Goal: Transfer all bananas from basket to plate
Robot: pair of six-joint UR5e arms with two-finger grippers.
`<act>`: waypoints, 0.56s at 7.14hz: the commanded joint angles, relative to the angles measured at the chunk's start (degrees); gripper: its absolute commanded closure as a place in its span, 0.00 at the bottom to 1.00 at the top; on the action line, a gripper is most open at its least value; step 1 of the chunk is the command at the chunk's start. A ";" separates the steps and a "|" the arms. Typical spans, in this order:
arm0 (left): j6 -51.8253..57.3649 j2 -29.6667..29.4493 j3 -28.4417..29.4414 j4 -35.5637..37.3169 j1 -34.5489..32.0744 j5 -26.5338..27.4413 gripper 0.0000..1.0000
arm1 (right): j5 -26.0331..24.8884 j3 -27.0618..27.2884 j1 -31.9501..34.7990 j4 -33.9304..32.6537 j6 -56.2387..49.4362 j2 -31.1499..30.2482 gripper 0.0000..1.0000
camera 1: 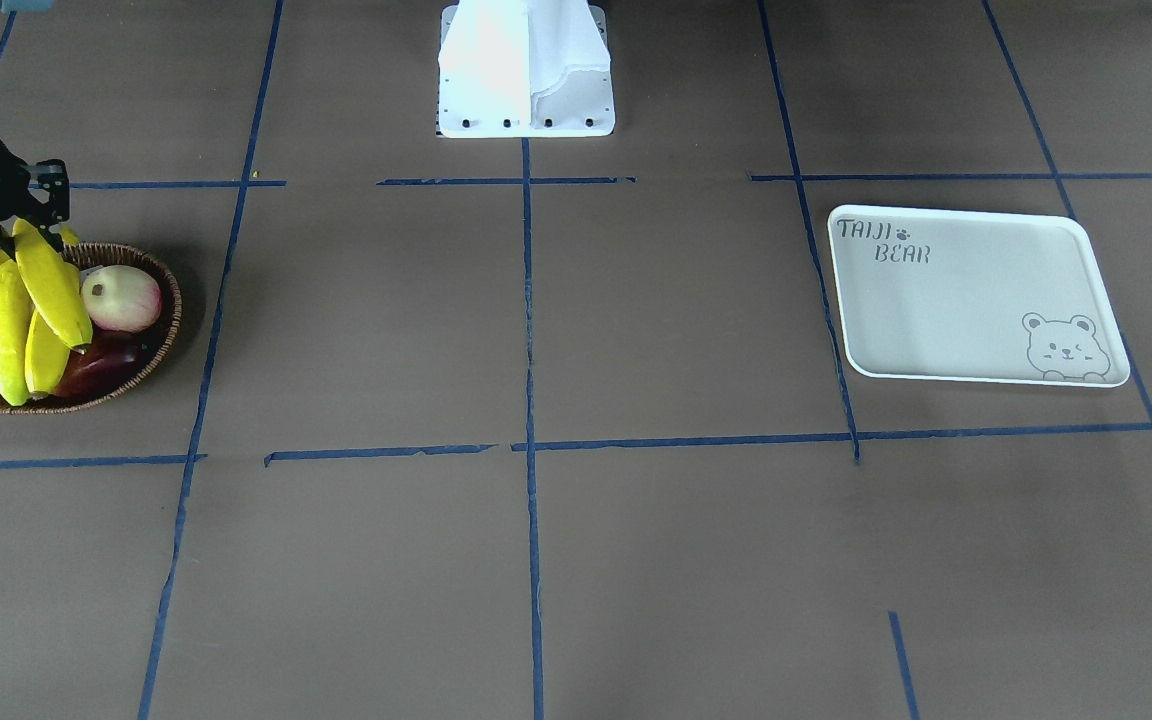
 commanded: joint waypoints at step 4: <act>-41.55 -2.85 -5.34 -25.39 15.02 -0.49 0.01 | -0.19 -9.00 -11.27 14.91 49.36 22.69 0.98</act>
